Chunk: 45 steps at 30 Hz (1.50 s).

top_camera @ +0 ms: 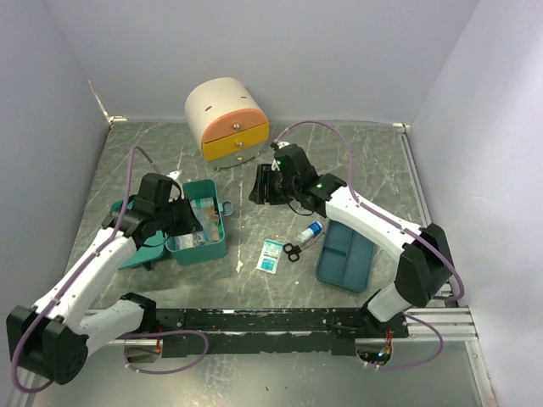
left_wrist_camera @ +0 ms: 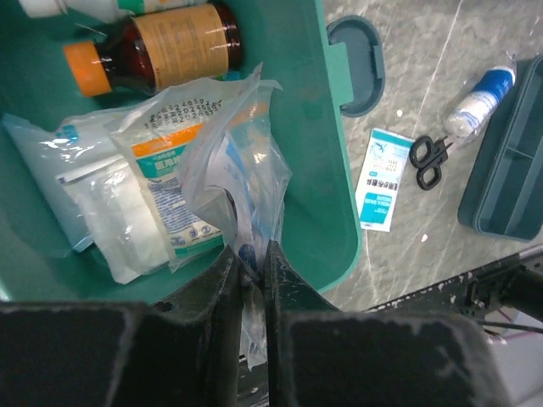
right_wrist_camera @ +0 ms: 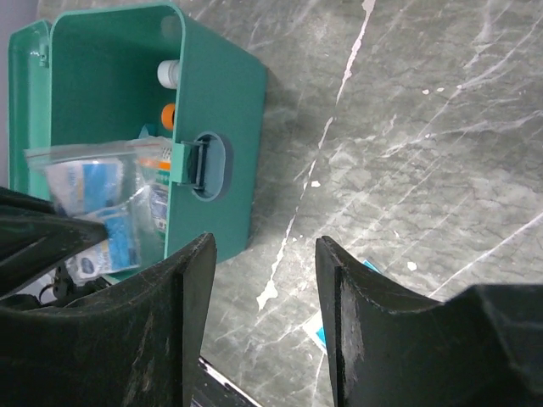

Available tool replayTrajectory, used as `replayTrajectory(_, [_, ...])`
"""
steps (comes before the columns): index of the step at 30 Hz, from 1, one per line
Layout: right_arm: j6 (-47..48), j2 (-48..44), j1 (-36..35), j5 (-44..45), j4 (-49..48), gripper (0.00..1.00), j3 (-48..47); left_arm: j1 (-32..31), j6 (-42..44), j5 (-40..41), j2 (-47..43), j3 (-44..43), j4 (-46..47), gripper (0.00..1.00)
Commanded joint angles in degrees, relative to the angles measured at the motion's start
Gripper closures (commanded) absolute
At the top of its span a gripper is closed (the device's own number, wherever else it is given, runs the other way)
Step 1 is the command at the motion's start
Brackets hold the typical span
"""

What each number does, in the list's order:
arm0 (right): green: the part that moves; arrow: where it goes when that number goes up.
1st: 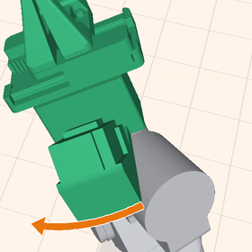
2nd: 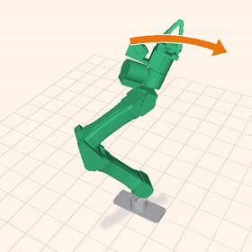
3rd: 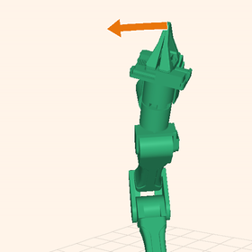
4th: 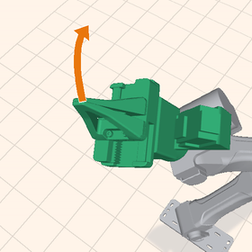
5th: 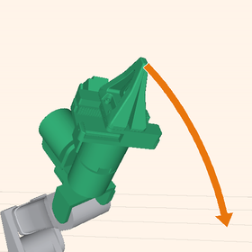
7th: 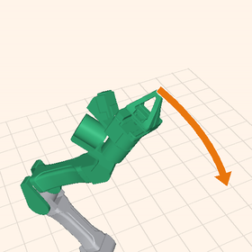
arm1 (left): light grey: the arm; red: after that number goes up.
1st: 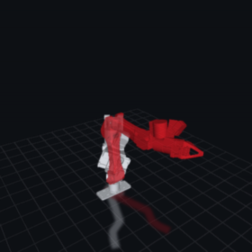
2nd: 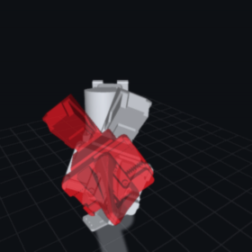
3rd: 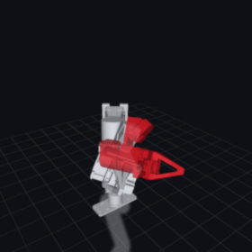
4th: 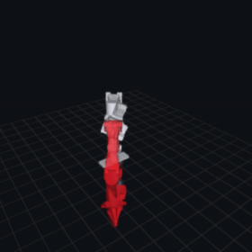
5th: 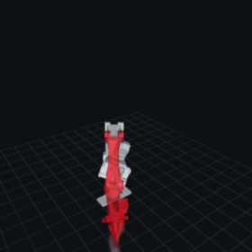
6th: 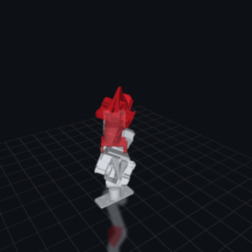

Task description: Organize the medicine kit

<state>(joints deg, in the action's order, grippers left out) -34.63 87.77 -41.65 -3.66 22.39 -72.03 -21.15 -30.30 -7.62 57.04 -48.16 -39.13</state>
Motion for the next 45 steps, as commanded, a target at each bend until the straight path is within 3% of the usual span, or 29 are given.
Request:
replayTrajectory(1, [-0.1,1.1,0.3,-3.5,-3.5,0.50,0.0,3.7,0.8,-15.2,3.1,1.9,7.6,0.79])
replayTrajectory(3, [0.9,0.8,0.3,-5.7,-4.9,0.50,1.0,4.0,-2.6,-19.8,3.4,3.8,11.4,0.79])
replayTrajectory(10, [2.8,0.3,0.4,-6.6,-5.0,0.50,1.8,4.1,-5.6,-19.9,3.6,9.3,15.0,0.71])
replayTrajectory(19, [3.2,0.2,0.4,-7.9,-5.5,0.50,2.9,4.1,-0.7,-4.3,1.9,3.1,2.5,0.53])
replayTrajectory(24, [2.3,-0.3,0.3,-7.8,-6.0,0.50,4.2,4.1,0.7,-1.5,1.2,-0.3,-1.4,0.45])
replayTrajectory(27, [1.8,-0.6,0.3,-7.8,-6.2,0.50,4.7,4.1,0.7,-3.5,1.1,-0.8,-1.3,0.47])
replayTrajectory(31, [1.5,-1.0,0.4,-7.4,-6.1,0.50,5.1,4.1,0.0,-9.6,1.9,0.5,0.9,0.63])
replayTrajectory(34, [1.1,-1.2,0.4,-7.3,-6.2,0.50,5.6,4.1,-1.6,-10.6,3.0,2.3,1.6,0.66])
replayTrajectory(39, [-0.2,-1.4,0.4,-4.5,-5.2,0.51,6.2,4.1,-4.4,-3.3,4.8,2.3,-2.4,0.61])
replayTrajectory(45, [-1.1,-1.4,0.4,-2.9,-4.6,0.51,6.7,4.1,-4.5,-4.7,4.8,2.3,-1.8,0.52])
